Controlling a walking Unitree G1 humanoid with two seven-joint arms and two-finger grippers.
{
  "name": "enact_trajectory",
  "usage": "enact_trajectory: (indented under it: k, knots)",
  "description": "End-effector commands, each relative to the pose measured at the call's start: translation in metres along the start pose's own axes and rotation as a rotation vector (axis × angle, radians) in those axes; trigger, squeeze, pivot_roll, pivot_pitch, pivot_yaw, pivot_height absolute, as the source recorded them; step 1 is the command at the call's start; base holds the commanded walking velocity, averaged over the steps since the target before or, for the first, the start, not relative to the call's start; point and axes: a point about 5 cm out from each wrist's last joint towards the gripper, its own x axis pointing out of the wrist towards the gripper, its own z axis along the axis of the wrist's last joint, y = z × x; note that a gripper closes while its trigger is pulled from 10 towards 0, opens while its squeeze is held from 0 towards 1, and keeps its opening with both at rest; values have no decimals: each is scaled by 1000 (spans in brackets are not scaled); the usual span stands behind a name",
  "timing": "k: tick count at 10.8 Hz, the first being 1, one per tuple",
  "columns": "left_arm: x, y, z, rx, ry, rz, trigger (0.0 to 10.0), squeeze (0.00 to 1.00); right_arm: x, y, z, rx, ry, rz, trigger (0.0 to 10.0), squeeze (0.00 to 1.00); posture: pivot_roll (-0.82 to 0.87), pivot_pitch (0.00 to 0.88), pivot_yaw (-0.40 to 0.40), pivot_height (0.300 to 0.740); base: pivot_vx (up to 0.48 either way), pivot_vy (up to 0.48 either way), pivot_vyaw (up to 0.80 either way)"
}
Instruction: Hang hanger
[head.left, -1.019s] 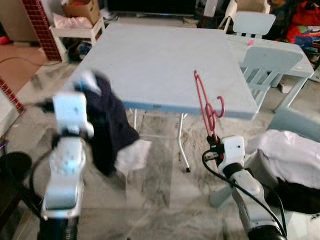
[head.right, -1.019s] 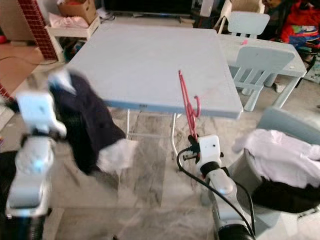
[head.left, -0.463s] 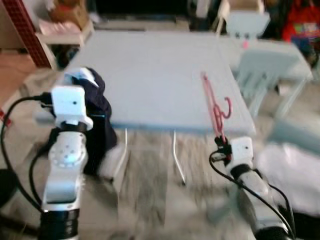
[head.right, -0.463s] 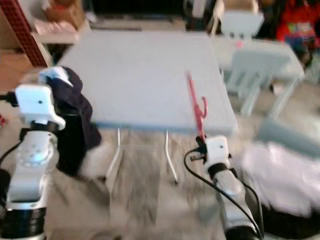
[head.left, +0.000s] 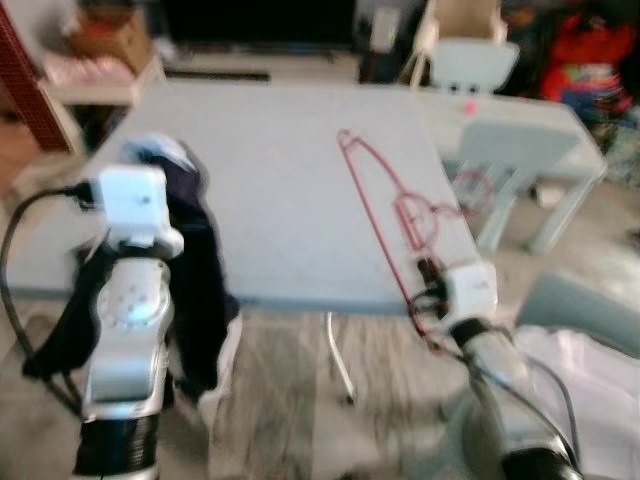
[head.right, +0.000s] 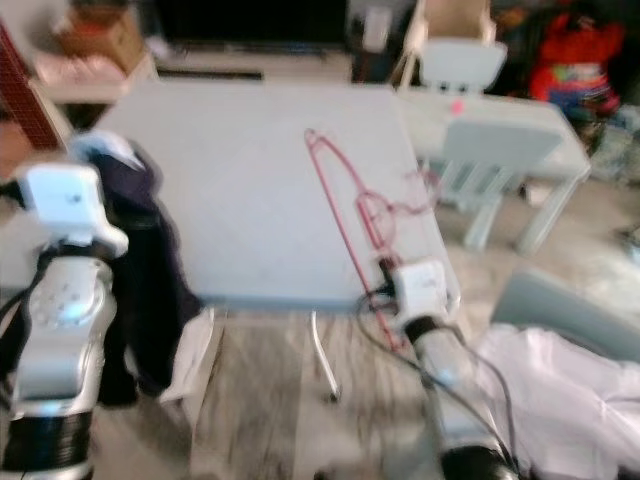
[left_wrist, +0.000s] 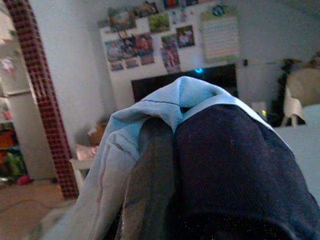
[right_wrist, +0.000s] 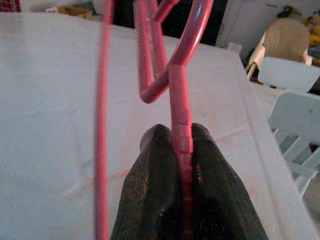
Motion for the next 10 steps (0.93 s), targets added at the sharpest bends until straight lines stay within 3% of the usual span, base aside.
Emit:
enact_trajectory:
  k: [1, 4, 6, 7, 10]
  knots:
    - [4, 8, 11, 16, -46, 33, 10000, 0, 1, 5, -7, 18, 44, 4, 10000, 0, 33, 0, -19, 740, 480, 0, 0]
    - [8, 17, 15, 42, -63, 101, 10000, 0, 0, 7, -9, 19, 46, 9, 10000, 0, 34, 0, -18, 740, 411, 0, 0]
    - [12, 21, 17, 56, -86, 86, 10000, 0, 0, 7, -8, 20, 42, 8, 10000, 0, 35, 0, -20, 740, 0, 0, 0]
    - [26, 24, 21, 60, -107, 29, 10000, 0, 1, 6, -7, 19, 36, 6, 10000, 0, 36, 0, -21, 740, 0, 0, 0]
    - [60, 47, 29, 104, -154, 47, 10000, 0, 4, -7, 12, -16, -54, -65, 10000, 0, 9, 0, -19, 740, 0, 0, 0]
